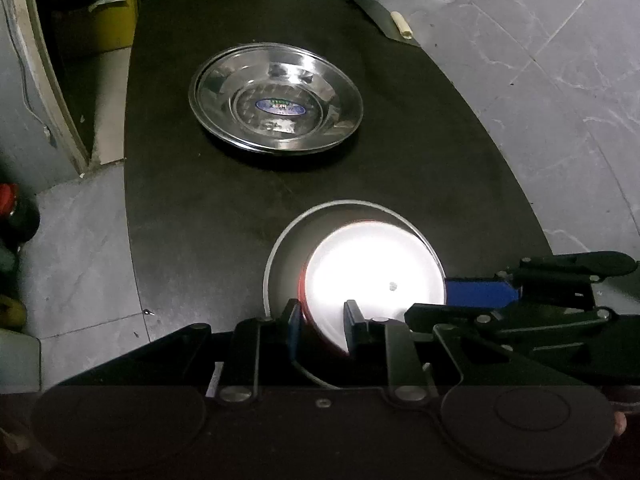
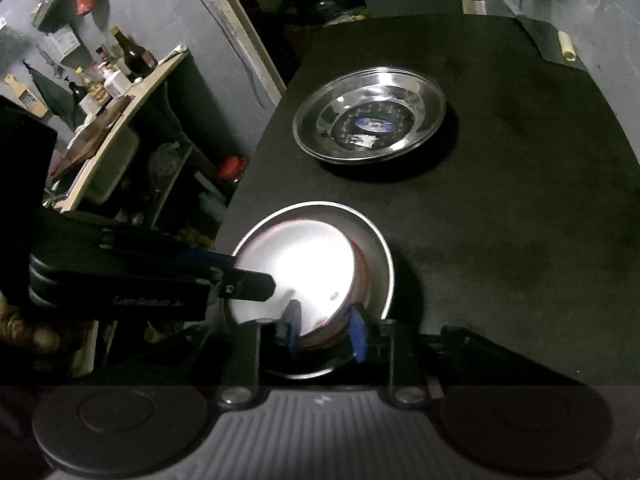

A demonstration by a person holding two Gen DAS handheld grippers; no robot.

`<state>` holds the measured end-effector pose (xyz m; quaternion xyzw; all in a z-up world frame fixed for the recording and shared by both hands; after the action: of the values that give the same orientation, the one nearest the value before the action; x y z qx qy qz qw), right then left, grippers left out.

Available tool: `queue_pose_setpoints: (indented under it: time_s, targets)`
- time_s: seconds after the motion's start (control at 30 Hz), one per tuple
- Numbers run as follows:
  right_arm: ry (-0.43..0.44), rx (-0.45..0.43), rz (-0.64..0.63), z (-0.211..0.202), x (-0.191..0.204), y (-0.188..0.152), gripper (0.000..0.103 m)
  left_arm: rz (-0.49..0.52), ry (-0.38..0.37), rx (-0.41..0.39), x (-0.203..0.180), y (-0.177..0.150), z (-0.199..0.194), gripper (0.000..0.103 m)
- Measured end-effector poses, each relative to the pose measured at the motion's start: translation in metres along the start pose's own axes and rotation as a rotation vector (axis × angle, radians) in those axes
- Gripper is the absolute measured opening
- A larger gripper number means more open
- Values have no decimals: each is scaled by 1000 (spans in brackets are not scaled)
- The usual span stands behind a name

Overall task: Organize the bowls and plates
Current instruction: 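Lower the small white bowl with both tools into the red-rimmed bowl, then open both tools off the small white bowl and back away from the stack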

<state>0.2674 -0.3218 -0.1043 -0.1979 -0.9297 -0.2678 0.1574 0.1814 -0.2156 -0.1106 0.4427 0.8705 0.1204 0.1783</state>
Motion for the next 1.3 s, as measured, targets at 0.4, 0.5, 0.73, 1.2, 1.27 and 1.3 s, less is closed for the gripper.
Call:
queue_pose_setpoints:
  time_s: [0.4, 0.5, 0.73, 1.2, 1.27, 1.3]
  targets:
    - [7, -14, 0, -3, 1, 1, 33, -18, -7, -21, 2, 1, -7, 36]
    - [3, -34, -5, -7, 1, 1, 33, -29, -17, -41, 3, 3, -13, 51]
    - [-24, -88, -19, -20, 0, 6, 58, -43, -20, -86, 5, 10, -24, 83]
    - [-124, -181, 60, -34, -28, 16, 103, -116, 40, -184, 35, 20, -36, 102]
    - [-170, -183, 75, -35, -37, 15, 103, -125, 70, -202, 43, 19, -37, 102]
    - [-207, -175, 80, -35, -41, 14, 103, -127, 82, -204, 46, 19, -37, 102]
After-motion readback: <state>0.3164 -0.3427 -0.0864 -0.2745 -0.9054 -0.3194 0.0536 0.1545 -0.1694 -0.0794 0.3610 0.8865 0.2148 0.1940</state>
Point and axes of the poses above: each gripper's, at about its wrist camera, not at the fingertips, and z roughly the way its jaws point, x to its left, y to its top, the point moved 8 cm from there along z, roughly the way its jaws point, and after that the axes turned 6 degrees about y, right-handed, at the moved point
